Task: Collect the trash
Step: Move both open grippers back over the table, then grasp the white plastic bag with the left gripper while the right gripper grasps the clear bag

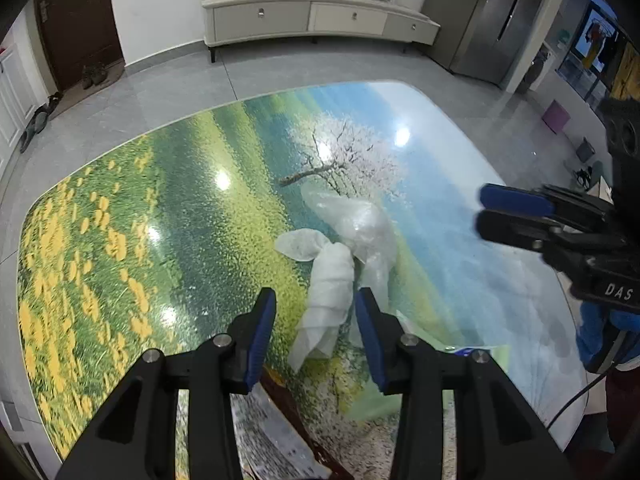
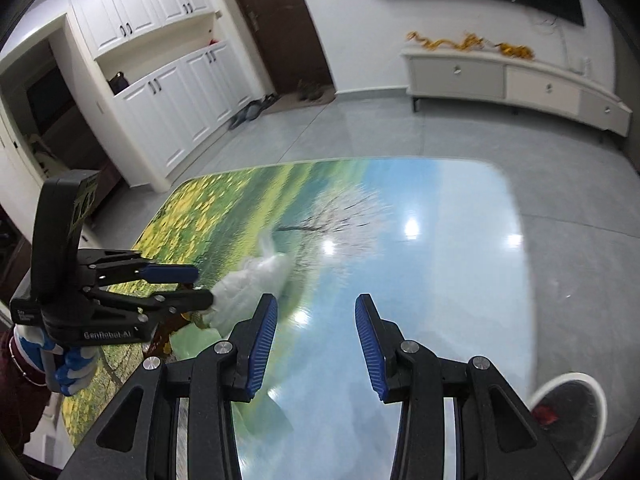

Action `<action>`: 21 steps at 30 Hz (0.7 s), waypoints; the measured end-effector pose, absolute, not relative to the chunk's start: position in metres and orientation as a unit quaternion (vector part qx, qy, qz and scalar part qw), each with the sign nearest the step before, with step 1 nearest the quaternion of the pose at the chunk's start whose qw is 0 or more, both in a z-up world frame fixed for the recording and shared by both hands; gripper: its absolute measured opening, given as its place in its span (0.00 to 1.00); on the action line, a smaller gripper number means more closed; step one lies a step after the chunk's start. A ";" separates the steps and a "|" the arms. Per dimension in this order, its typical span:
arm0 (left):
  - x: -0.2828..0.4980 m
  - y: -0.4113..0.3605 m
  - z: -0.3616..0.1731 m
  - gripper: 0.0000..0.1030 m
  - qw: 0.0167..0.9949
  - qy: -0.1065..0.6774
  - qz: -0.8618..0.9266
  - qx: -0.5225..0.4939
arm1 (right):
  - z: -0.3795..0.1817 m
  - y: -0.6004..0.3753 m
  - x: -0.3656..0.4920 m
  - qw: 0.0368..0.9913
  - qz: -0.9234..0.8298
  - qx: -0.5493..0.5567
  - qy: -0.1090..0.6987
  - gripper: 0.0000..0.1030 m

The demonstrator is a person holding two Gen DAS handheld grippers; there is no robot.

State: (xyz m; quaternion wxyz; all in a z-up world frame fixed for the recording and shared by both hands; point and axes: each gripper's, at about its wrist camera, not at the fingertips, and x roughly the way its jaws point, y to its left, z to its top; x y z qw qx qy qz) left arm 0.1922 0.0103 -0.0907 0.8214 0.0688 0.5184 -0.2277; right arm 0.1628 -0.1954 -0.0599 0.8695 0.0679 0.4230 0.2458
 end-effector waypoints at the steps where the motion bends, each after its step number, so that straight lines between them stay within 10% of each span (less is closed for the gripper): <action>1: 0.195 0.010 -0.093 0.38 0.819 0.520 -0.230 0.071 | -0.063 -0.192 0.166 0.867 0.250 0.070 0.426 0.37; 21: 0.214 0.021 -0.112 0.18 0.820 0.518 -0.241 0.037 | -0.095 -0.147 0.215 0.830 0.304 0.094 0.458 0.37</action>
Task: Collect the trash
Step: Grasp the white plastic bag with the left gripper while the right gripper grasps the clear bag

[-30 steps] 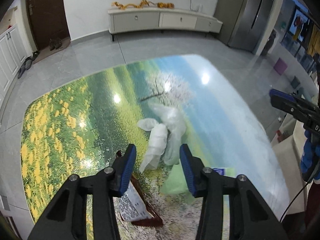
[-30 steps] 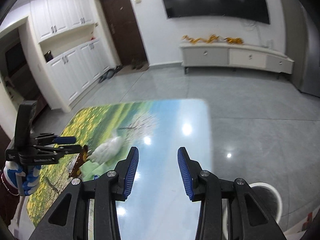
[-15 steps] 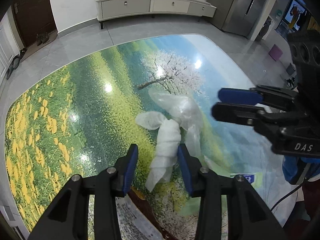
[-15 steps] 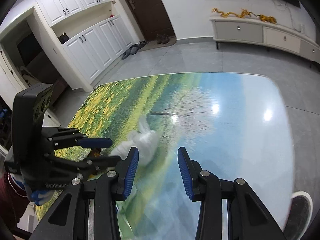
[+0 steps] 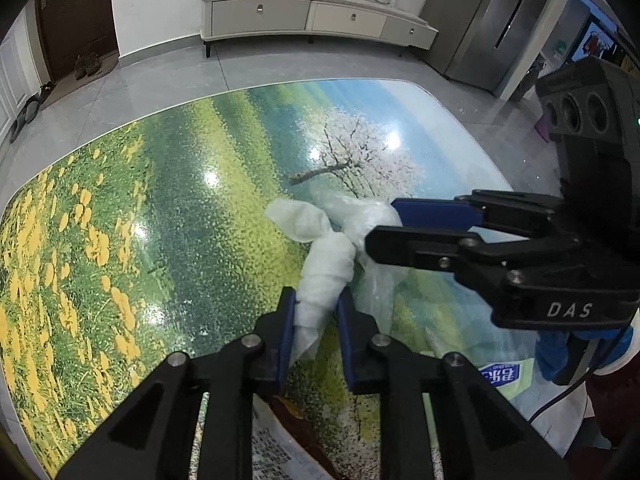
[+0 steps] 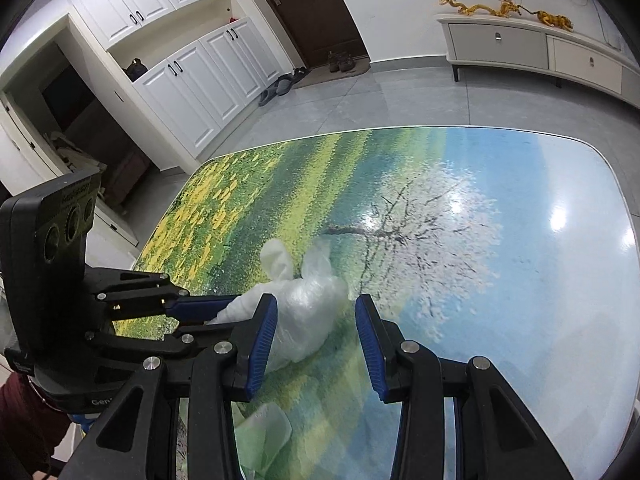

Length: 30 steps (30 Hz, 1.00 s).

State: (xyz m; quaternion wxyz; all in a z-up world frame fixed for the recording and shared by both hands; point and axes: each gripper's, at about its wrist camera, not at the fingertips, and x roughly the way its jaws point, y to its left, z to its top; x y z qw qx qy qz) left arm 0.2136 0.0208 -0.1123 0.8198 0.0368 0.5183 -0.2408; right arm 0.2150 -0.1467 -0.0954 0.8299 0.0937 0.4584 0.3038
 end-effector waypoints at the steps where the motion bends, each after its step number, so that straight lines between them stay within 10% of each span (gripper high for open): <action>1: 0.214 0.021 -0.112 0.18 0.820 0.518 -0.240 0.035 | -0.096 -0.146 0.216 0.828 0.306 0.097 0.460 0.37; 30: 0.113 0.038 0.046 0.15 0.900 0.393 -0.187 0.020 | 0.047 -0.254 0.098 0.914 0.243 0.088 0.312 0.28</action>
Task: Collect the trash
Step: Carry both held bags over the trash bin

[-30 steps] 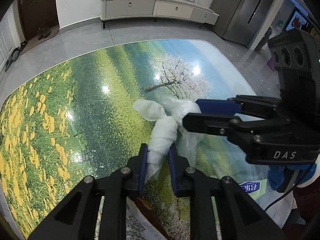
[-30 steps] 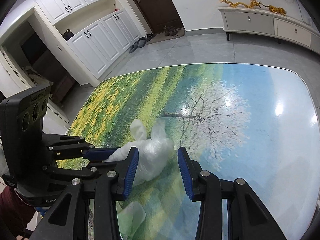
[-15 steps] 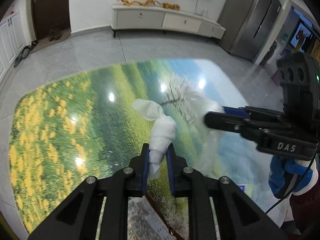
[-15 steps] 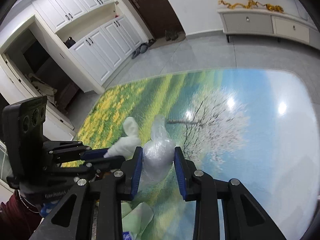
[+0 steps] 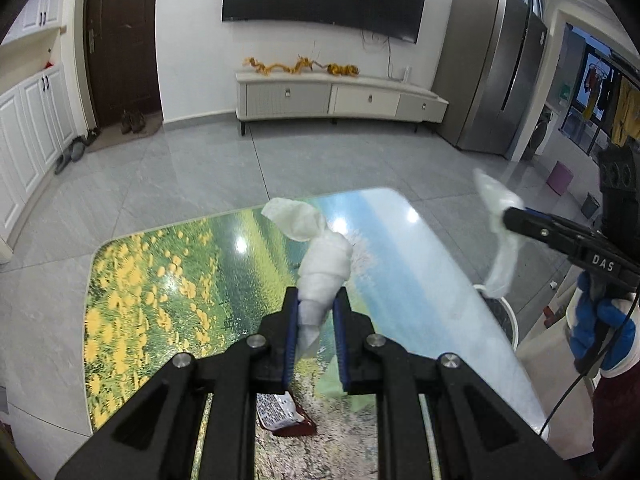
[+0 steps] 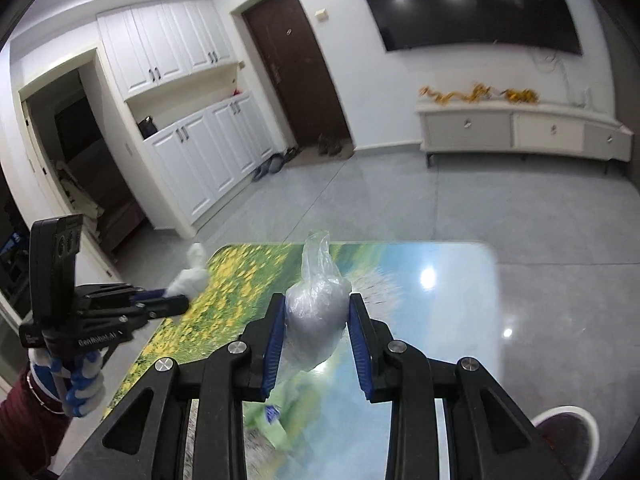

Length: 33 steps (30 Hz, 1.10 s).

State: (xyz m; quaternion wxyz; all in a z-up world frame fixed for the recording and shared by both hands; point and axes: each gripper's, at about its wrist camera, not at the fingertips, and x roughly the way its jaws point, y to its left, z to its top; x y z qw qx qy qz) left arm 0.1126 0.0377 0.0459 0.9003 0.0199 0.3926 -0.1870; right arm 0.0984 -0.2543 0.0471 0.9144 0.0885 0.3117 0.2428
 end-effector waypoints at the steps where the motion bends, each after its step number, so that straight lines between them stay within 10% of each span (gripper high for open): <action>1: 0.110 0.037 0.051 0.15 0.902 0.389 -0.185 0.019 | 0.051 -0.263 0.091 0.918 0.236 0.088 0.307 0.28; 18: 0.097 0.006 0.093 0.15 0.923 0.359 -0.136 0.009 | 0.064 -0.427 0.006 0.958 0.055 0.084 0.270 0.28; 33: 0.120 -0.168 0.041 0.15 0.871 0.411 -0.259 0.075 | -0.028 -0.528 -0.001 0.927 -0.059 0.141 0.342 0.28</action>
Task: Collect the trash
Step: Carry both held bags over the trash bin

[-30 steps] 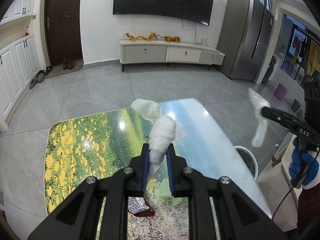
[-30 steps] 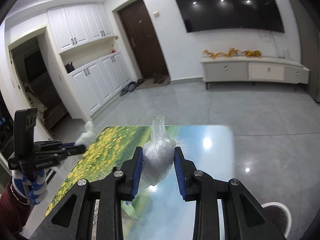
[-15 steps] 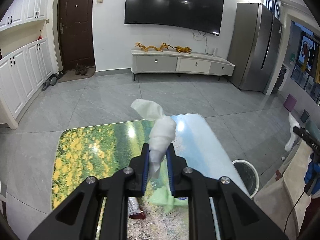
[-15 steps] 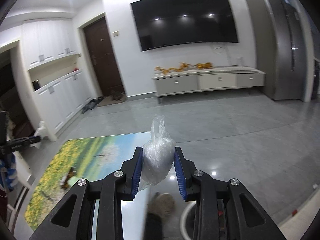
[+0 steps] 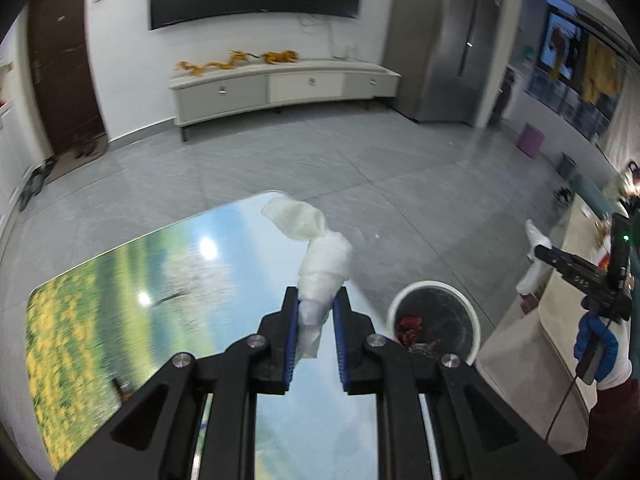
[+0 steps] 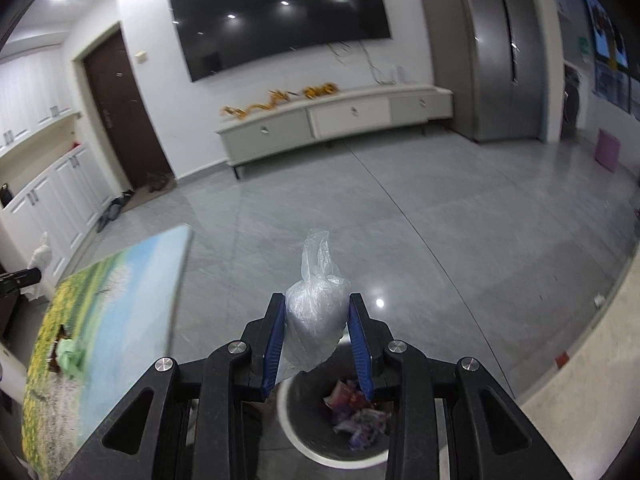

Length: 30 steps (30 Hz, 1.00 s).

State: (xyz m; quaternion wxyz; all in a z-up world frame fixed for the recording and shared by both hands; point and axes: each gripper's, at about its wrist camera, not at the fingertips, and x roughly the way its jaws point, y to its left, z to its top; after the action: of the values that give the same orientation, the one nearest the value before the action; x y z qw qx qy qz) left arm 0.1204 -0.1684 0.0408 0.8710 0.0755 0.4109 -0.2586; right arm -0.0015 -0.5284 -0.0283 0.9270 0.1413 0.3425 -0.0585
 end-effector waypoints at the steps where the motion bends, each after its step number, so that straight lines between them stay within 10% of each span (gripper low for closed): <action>1: 0.121 -0.179 0.037 0.15 0.867 0.413 -0.266 0.080 | -0.032 -0.533 -0.003 0.925 -0.063 0.145 0.346 0.28; 30: 0.092 -0.331 -0.051 0.15 0.824 0.429 -0.327 0.173 | -0.107 -0.566 0.002 0.888 -0.090 0.185 0.411 0.29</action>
State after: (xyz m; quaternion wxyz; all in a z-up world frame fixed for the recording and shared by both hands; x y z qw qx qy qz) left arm 0.0922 -0.3314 -0.0505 0.8242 0.1732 0.4288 -0.3269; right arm 0.0017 -0.5662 -0.1074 0.8883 0.1853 0.4106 -0.0902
